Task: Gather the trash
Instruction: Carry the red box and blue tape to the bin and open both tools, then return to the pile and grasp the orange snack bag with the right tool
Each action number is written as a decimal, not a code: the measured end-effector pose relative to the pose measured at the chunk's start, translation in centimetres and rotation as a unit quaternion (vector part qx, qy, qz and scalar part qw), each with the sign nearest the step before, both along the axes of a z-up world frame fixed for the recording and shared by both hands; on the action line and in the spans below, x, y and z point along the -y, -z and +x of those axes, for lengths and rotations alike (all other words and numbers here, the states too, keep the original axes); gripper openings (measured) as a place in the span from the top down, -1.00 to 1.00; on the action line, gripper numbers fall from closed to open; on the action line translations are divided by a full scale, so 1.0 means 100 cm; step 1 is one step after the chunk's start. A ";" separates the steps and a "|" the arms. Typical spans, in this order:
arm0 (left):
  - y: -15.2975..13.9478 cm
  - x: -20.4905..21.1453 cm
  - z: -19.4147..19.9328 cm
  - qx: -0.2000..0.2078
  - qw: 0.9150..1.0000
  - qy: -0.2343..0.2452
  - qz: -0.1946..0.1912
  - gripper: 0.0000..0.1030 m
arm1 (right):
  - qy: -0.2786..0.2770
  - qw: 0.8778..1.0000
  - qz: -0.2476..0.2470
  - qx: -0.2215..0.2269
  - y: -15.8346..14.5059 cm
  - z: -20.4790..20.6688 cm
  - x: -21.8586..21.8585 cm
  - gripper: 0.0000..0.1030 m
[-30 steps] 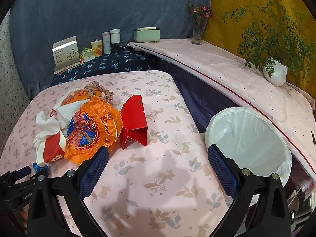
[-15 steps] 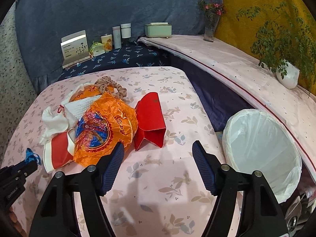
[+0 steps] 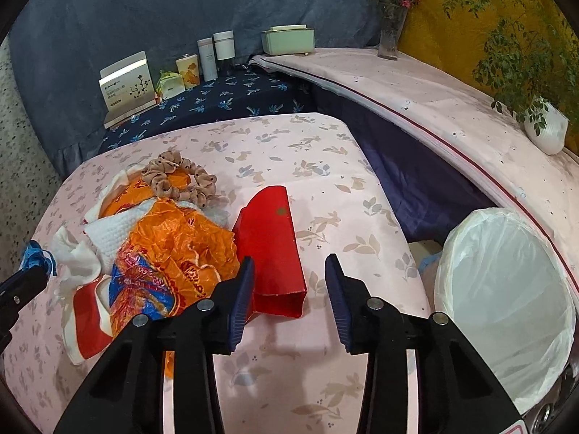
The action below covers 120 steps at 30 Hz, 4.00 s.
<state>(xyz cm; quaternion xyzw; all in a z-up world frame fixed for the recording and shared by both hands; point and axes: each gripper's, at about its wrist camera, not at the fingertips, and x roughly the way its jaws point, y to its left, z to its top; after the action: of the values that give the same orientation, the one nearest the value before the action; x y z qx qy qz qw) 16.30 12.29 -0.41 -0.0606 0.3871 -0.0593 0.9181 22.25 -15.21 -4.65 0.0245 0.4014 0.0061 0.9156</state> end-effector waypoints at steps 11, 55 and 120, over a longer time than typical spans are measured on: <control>0.003 0.026 0.019 -0.005 1.000 0.018 0.007 0.49 | -0.028 0.999 0.013 -0.018 0.016 0.013 -0.005 0.67; -0.027 0.316 -0.025 0.014 0.971 0.237 0.016 0.33 | 0.146 0.989 -0.001 0.040 -0.030 -0.096 0.234 0.54; 0.036 0.010 0.003 -0.081 0.991 -0.102 -0.015 -0.82 | 0.006 1.000 0.002 0.027 -0.015 -0.081 0.014 -0.63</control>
<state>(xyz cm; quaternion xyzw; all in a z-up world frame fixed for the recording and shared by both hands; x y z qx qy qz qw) 16.60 11.26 -4.00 -0.1185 0.4514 0.0342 0.8838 14.12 -16.61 -3.17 0.0287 0.3760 0.0018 0.9262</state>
